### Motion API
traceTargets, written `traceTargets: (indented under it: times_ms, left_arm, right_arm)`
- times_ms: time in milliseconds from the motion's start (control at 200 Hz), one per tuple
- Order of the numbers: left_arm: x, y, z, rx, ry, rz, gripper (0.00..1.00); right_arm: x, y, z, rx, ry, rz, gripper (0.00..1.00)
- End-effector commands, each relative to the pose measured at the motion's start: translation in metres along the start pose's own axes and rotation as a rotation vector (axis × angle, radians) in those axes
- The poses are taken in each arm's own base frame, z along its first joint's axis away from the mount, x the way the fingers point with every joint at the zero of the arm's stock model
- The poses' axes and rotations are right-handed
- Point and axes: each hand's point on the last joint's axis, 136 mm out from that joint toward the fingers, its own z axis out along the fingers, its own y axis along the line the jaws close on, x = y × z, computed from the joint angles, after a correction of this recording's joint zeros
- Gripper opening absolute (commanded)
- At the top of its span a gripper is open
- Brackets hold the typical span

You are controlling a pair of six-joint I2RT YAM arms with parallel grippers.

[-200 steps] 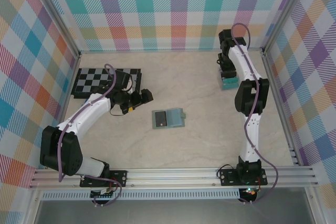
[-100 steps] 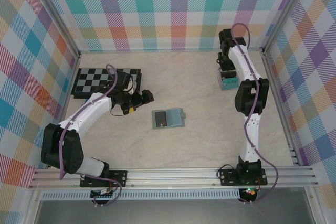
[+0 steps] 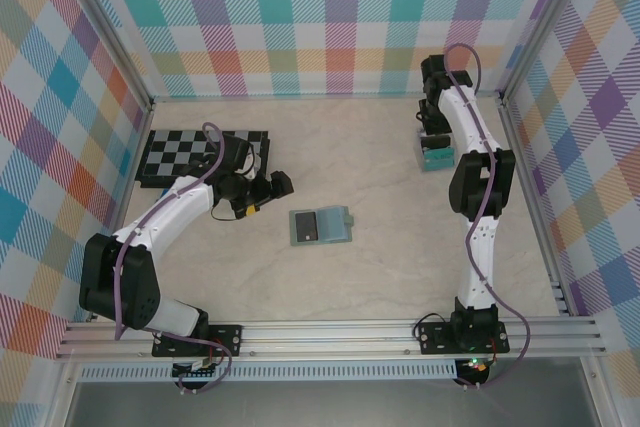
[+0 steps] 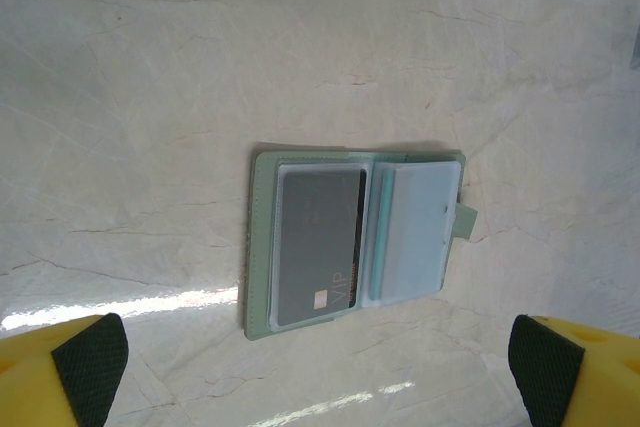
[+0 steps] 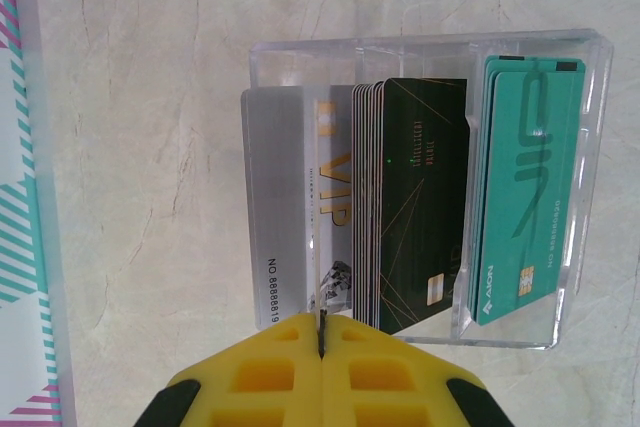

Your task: Take the credit cards out of the card holder

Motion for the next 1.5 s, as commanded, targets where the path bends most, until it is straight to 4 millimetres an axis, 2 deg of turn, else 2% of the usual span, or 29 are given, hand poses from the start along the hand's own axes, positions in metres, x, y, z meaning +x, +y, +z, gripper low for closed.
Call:
traceTargets:
  times_ms: [0, 120, 210, 510, 635, 775, 900, 1005, 1195, 1365, 1495]
  left_arm:
    - [0.000, 0.001, 0.000, 0.009, 0.007, -0.011, 1.00]
    - [0.001, 0.002, 0.000, 0.009, 0.009, -0.010, 1.00]
    - [0.001, 0.001, 0.000, 0.010, 0.010, -0.009, 1.00]
    - [0.002, 0.003, 0.001, 0.007, 0.011, -0.006, 1.00]
    - [0.002, 0.003, 0.000, 0.006, 0.010, -0.005, 1.00]
    - [0.002, 0.003, -0.002, 0.005, 0.002, -0.004, 1.00]
    - [0.002, 0.002, -0.005, 0.009, -0.008, -0.003, 1.00]
    - [0.002, 0.001, -0.005, 0.019, -0.010, -0.010, 1.00]
    - [0.005, -0.002, 0.000, 0.029, -0.004, -0.031, 1.00]
    - [0.008, -0.009, 0.009, 0.041, -0.010, -0.024, 1.00]
    - [0.015, -0.012, 0.019, 0.050, -0.001, -0.025, 1.00]
  right_arm:
    - [-0.007, 0.003, 0.001, -0.010, -0.012, 0.009, 0.00]
    - [-0.006, 0.003, 0.005, -0.008, -0.008, 0.006, 0.00]
    - [-0.005, 0.004, 0.007, -0.015, -0.001, 0.004, 0.10]
    - [0.000, 0.009, 0.010, -0.036, 0.028, -0.026, 0.20]
    - [-0.002, 0.016, 0.002, -0.067, 0.029, -0.061, 0.22]
    - [-0.004, 0.018, -0.013, -0.090, 0.036, -0.119, 0.31]
    - [0.005, 0.016, -0.028, -0.126, 0.092, -0.228, 0.40]
    - [0.021, 0.006, -0.040, -0.169, 0.165, -0.343, 0.47]
    - [0.059, -0.039, -0.074, -0.252, 0.280, -0.582, 0.66]
    - [0.111, -0.084, -0.098, -0.355, 0.405, -0.782, 0.82]
    - [0.159, -0.109, -0.115, -0.427, 0.511, -0.953, 0.83]
